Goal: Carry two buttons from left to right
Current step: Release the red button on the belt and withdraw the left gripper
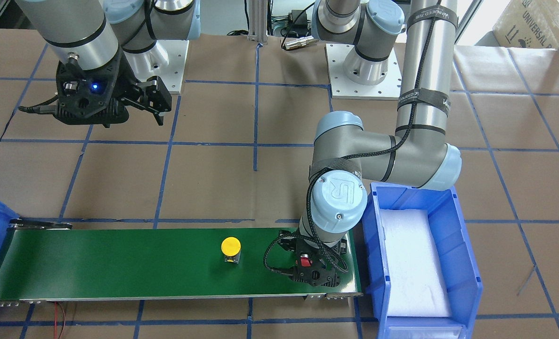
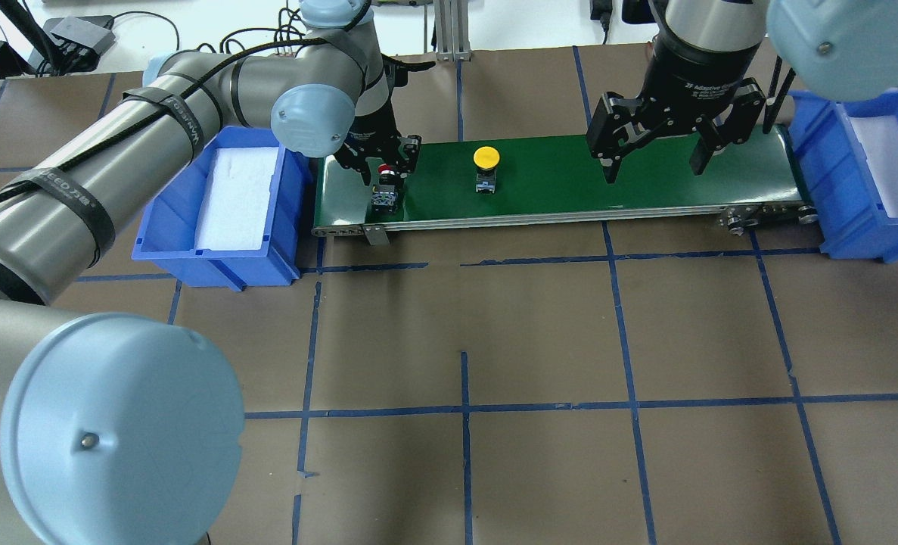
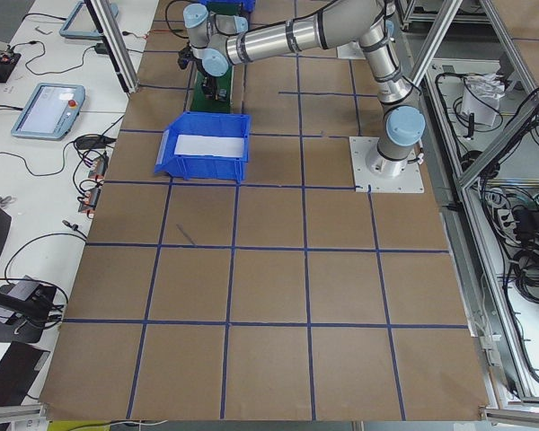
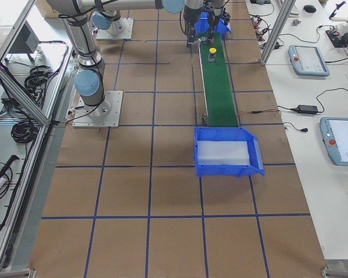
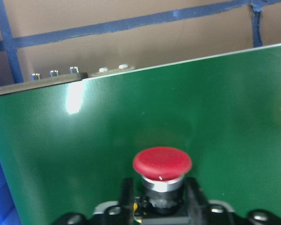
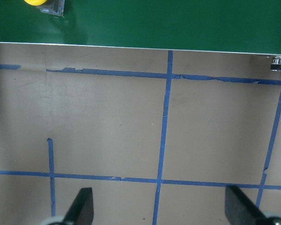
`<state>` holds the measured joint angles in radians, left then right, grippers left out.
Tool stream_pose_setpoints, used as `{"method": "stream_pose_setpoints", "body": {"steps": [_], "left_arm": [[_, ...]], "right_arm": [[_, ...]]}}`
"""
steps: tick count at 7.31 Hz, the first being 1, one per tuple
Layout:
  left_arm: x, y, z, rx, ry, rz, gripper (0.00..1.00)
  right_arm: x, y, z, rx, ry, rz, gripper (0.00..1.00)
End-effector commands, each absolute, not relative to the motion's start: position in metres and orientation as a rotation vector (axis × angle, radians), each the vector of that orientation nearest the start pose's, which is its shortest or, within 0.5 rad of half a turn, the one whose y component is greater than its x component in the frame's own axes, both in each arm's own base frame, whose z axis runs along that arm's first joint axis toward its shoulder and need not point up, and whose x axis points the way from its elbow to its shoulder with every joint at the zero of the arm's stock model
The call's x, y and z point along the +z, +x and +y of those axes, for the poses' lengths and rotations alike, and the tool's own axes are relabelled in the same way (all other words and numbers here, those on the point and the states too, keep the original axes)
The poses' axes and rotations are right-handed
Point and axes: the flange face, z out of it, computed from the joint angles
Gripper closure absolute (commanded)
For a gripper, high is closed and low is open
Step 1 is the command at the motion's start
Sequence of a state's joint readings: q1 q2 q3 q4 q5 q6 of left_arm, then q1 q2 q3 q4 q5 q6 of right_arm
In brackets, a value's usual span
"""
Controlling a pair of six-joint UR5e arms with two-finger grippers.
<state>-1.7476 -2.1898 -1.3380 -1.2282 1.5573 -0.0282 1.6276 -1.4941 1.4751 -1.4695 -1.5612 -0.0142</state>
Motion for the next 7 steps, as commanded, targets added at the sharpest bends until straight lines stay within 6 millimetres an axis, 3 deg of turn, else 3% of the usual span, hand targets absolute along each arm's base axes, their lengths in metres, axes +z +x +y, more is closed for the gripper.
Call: {"method": "stream_pose_setpoints", "body": {"steps": [1, 2, 3, 6, 7], "left_arm": [[0.277, -0.257, -0.67, 0.04, 0.231, 3.141, 0.0], [0.299, -0.258, -0.662, 0.044, 0.237, 3.146, 0.0], [0.336, -0.251, -0.648, 0.034, 0.225, 3.15, 0.0], [0.462, -0.229, -0.568, 0.054, 0.207, 3.14, 0.0], [0.495, -0.224, -0.541, 0.021, 0.205, 3.141, 0.0]], "right_arm": [[0.486, 0.163, -0.507, 0.13, -0.11, 3.13, 0.0], [0.486, 0.163, -0.507, 0.13, -0.11, 3.13, 0.0], [0.486, 0.163, -0.507, 0.13, -0.11, 3.13, 0.0], [0.484, 0.161, -0.509, 0.137, -0.11, 3.127, 0.0], [0.484, 0.161, -0.509, 0.135, -0.11, 3.127, 0.0]]}}
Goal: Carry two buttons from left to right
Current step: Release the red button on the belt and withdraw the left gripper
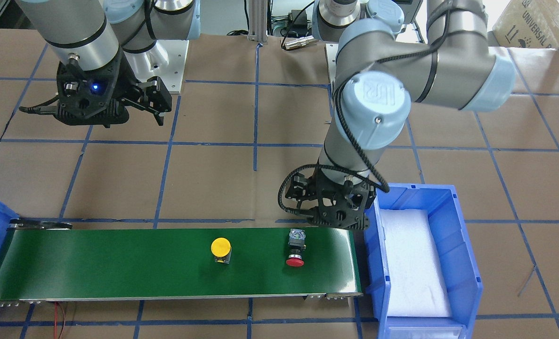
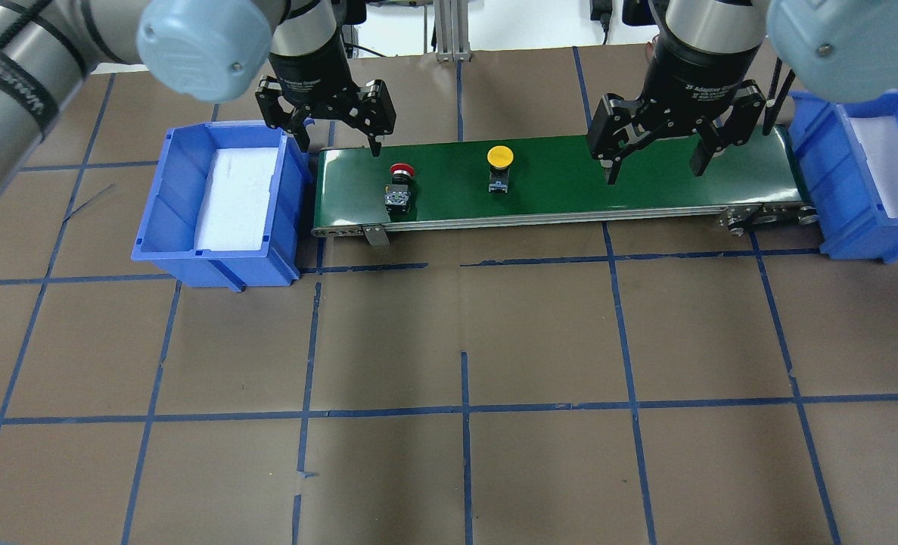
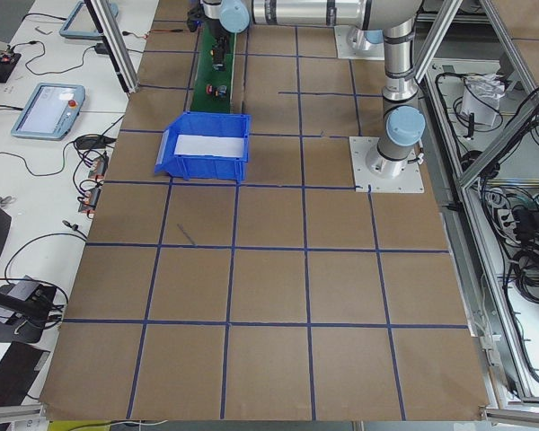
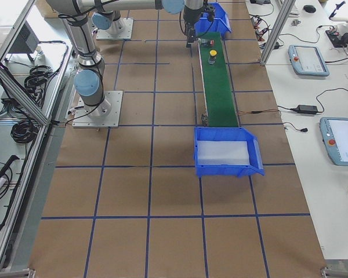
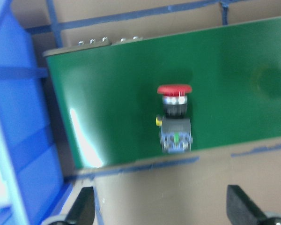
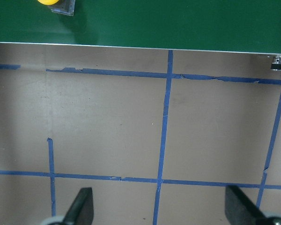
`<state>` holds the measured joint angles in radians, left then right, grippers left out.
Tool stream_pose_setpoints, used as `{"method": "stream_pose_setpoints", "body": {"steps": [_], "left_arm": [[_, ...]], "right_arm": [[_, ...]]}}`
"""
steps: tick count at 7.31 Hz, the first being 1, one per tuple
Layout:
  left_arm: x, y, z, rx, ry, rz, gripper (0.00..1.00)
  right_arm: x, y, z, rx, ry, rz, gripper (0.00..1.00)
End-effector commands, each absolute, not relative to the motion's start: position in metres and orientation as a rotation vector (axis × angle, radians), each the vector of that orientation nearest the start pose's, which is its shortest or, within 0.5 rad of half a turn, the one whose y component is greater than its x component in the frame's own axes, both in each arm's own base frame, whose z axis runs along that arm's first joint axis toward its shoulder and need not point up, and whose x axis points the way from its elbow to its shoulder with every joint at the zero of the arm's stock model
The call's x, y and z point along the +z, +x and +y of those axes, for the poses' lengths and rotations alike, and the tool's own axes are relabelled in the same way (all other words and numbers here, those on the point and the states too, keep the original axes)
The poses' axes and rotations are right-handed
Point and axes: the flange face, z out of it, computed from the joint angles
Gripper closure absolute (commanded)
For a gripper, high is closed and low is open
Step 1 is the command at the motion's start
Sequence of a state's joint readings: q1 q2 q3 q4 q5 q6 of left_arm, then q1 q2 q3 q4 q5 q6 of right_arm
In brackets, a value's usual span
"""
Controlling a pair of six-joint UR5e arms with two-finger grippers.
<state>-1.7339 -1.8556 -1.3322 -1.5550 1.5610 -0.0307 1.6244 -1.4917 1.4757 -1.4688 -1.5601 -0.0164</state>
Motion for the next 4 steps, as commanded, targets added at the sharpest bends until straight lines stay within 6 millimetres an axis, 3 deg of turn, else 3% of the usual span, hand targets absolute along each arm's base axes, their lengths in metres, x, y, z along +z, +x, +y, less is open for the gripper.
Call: {"method": "stream_pose_setpoints", "body": {"steps": [1, 2, 3, 4], "left_arm": [[0.518, -0.222, -0.525, -0.037, 0.208, 3.141, 0.0], [0.528, -0.209, -0.51, -0.011, 0.172, 3.144, 0.0], [0.491, -0.192, -0.504, 0.118, 0.13, 3.144, 0.0], [0.48, -0.188, -0.492, 0.074, 0.135, 3.146, 0.0]], "right_arm": [[0.483, 0.164, -0.509, 0.14, -0.105, 3.127, 0.0], [0.484, 0.163, -0.509, 0.137, -0.11, 3.128, 0.0], [0.484, 0.163, -0.509, 0.135, -0.102, 3.127, 0.0], [0.483, 0.163, -0.509, 0.14, -0.093, 3.127, 0.0]]}}
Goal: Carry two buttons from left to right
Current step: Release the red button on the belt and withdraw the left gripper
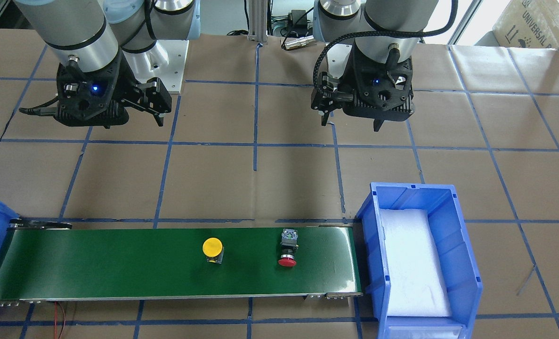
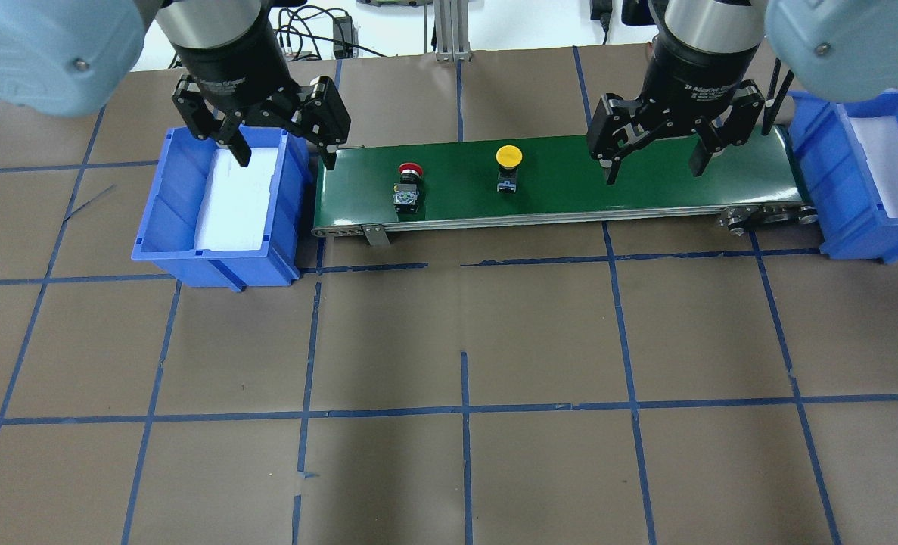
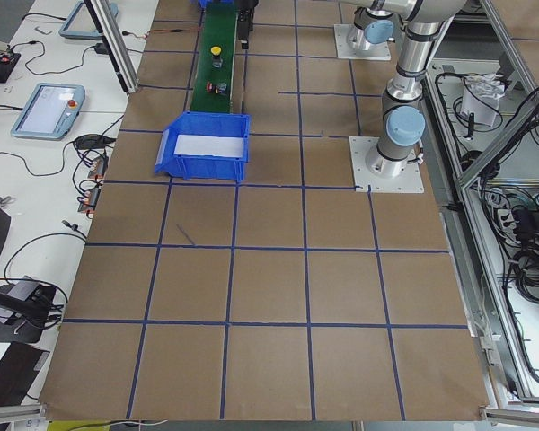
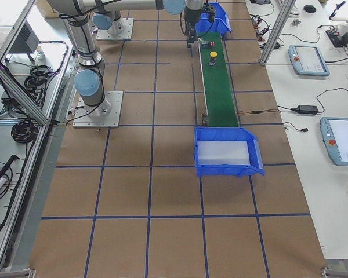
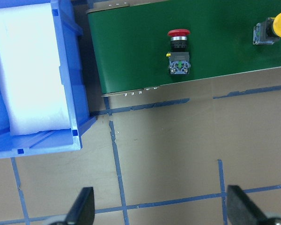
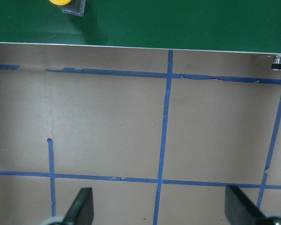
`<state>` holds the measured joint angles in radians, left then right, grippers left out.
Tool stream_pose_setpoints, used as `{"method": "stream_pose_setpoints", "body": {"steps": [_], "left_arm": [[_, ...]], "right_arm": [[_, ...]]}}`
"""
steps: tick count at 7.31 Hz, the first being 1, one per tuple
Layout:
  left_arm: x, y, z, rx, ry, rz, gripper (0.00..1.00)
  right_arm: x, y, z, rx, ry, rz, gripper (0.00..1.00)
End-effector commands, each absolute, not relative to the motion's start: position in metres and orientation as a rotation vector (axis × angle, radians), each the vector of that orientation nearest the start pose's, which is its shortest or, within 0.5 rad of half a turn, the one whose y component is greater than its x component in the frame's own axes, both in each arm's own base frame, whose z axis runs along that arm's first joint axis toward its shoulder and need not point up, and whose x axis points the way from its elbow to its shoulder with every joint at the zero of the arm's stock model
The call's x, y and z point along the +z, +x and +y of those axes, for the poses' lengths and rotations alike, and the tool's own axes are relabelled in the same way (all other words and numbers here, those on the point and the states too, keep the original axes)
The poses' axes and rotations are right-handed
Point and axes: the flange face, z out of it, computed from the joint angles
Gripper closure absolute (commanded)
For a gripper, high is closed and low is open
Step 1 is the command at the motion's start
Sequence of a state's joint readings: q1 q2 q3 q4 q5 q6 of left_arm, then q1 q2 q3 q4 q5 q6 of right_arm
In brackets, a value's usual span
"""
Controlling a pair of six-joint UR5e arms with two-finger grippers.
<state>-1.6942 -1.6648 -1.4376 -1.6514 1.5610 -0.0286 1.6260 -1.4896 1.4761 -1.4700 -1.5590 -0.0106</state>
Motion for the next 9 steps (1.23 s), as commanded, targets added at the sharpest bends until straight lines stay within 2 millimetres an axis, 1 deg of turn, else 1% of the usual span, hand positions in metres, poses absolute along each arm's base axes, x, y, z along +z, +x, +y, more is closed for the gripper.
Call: {"method": "stream_pose_setpoints", "body": {"steps": [1, 2, 3, 7, 8, 9], "left_arm": [[0.4761, -0.186, -0.4777, 0.009, 0.131, 3.151, 0.0], [0.4729, -0.1836, -0.472, -0.009, 0.126, 3.149, 0.0], [0.4742, -0.1825, -0.4712, -0.011, 0.126, 3.146, 0.0], [0.4744, -0.1818, -0.4716, -0.014, 0.123, 3.146, 0.0], [0.4744, -0.1818, -0.4716, -0.014, 0.121, 3.146, 0.0], [0.4742, -0.1817, -0.4714, -0.011, 0.123, 3.146, 0.0]], "right_arm": [[0.4841, 0.163, -0.5089, 0.13, -0.09, 3.126, 0.0], [0.4841, 0.1632, -0.5089, 0.13, -0.09, 3.124, 0.0], [0.4842, 0.1632, -0.5091, 0.128, -0.088, 3.125, 0.0], [0.4837, 0.1625, -0.5116, 0.113, -0.088, 3.125, 0.0], [0.4846, 0.1586, -0.5132, 0.108, -0.076, 3.125, 0.0], [0.4835, 0.1589, -0.5123, 0.118, -0.081, 3.129, 0.0]]}}
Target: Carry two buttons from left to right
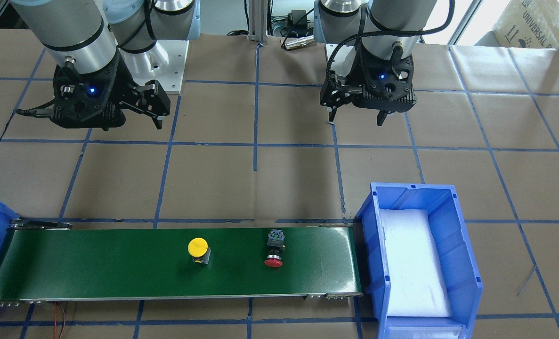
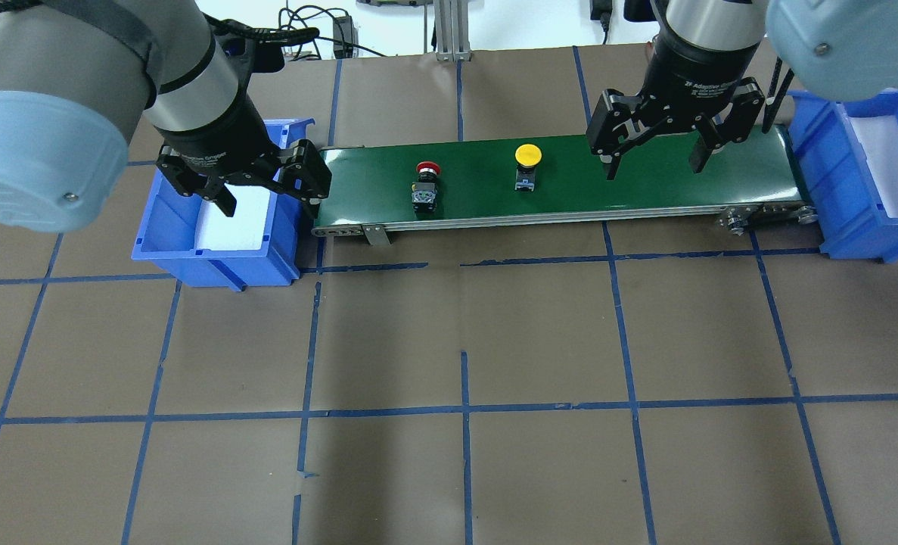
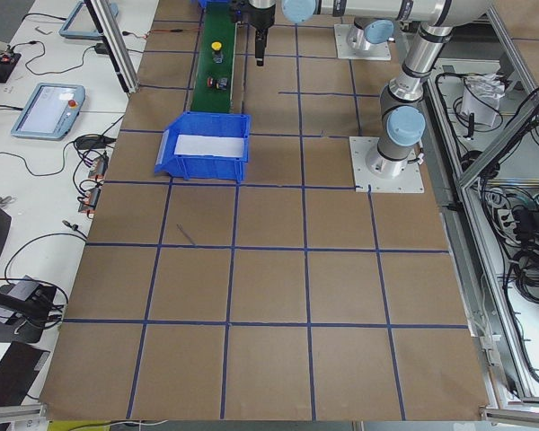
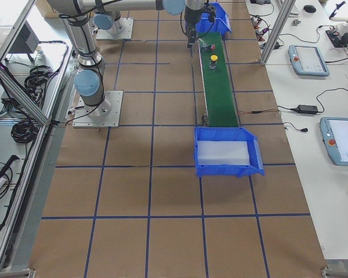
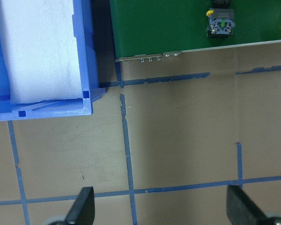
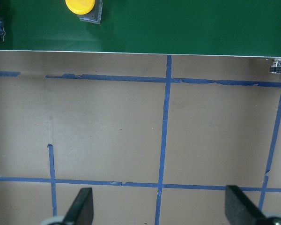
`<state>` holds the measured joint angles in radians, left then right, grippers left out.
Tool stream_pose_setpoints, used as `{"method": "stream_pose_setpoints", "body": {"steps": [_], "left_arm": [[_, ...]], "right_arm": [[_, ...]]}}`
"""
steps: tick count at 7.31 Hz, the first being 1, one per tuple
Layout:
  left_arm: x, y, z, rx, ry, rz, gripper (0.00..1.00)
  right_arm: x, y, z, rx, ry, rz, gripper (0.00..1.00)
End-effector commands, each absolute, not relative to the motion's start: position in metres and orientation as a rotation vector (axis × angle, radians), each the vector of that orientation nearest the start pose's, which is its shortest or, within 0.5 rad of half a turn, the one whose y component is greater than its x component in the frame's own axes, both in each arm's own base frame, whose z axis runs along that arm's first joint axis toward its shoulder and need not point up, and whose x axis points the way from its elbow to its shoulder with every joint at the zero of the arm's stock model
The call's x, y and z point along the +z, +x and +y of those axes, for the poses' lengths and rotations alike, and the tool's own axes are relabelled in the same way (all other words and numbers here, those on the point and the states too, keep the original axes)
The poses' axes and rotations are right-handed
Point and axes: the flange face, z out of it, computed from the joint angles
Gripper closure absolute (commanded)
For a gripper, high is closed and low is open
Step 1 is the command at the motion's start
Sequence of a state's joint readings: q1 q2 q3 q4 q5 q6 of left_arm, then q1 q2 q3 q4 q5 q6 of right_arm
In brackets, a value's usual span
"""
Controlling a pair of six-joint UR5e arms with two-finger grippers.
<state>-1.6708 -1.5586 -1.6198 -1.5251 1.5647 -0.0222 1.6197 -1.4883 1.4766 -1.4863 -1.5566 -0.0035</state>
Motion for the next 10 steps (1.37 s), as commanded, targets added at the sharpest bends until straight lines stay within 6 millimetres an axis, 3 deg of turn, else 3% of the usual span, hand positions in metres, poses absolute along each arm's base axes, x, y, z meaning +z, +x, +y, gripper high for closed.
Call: {"method": "stream_pose_setpoints", "body": {"steps": [1, 2, 4, 6, 8, 10], "left_arm": [[0.474, -0.182, -0.472, -0.014, 0.121, 3.146, 0.0], [0.474, -0.182, -0.472, -0.014, 0.121, 3.144, 0.0], [0.474, -0.182, -0.471, -0.012, 0.121, 3.144, 0.0], [0.474, -0.181, -0.472, -0.012, 0.121, 3.144, 0.0], [0.474, -0.181, -0.472, -0.009, 0.121, 3.144, 0.0], [0.475, -0.181, -0.471, -0.009, 0.121, 3.144, 0.0]], "right_arm": [[0.487, 0.154, -0.515, 0.104, -0.089, 3.136, 0.0], [0.484, 0.153, -0.516, 0.125, -0.076, 3.124, 0.0], [0.458, 0.142, -0.539, 0.189, -0.028, 3.119, 0.0], [0.465, 0.129, -0.541, 0.165, 0.025, 3.118, 0.0], [0.467, 0.131, -0.537, 0.179, 0.237, 3.12, 0.0], [0.462, 0.135, -0.537, 0.172, -0.001, 3.118, 0.0]]}}
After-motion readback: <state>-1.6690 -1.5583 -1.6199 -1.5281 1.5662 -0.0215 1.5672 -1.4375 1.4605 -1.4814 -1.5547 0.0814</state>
